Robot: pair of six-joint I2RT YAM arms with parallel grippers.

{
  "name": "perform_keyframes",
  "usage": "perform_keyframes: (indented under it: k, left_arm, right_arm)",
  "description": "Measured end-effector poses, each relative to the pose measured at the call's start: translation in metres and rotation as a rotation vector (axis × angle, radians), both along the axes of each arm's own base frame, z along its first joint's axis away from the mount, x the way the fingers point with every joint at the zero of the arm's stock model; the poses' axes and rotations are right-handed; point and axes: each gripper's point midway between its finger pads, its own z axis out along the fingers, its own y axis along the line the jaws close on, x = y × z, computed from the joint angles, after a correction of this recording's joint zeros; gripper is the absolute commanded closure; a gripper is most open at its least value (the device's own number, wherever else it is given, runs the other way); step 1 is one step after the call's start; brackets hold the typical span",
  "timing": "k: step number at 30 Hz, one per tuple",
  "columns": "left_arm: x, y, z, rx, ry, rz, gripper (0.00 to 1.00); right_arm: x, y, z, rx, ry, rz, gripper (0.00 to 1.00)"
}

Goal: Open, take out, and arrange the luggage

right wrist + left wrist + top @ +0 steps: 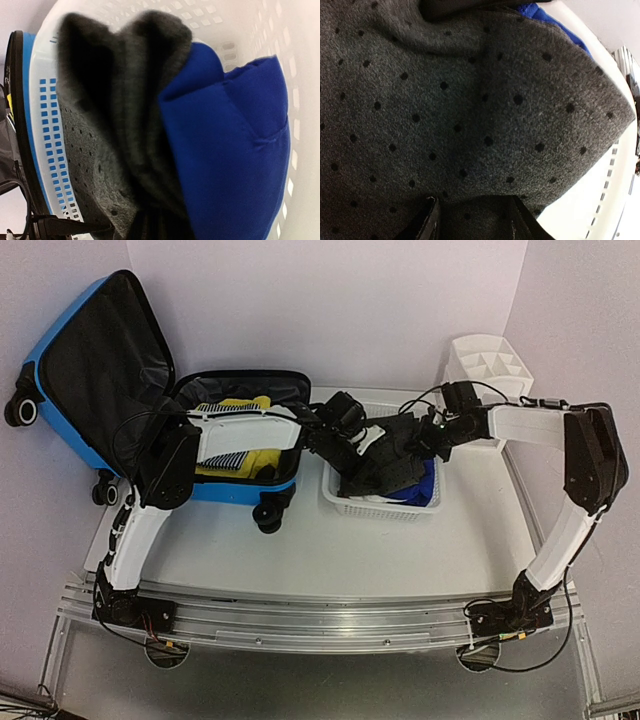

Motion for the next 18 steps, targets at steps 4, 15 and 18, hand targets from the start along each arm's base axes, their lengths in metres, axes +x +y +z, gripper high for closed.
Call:
perform_keyframes:
  k: [4,15,18]
  left_arm:
    - [0.0,0.002,0.021,0.023,-0.013,-0.039,0.42]
    - [0.022,0.047,0.185,-0.163,-0.109,-0.1,0.21]
    - [0.055,0.121,0.216,-0.165,-0.121,0.02,0.21]
  right_arm:
    - [0.019,-0.001,0.037,-0.045,-0.06,0.013,0.74]
    - [0.049,0.06,0.196,-0.017,-0.404,0.064,0.45]
    - [0.043,0.118,0.227,0.06,-0.473,0.136,0.47]
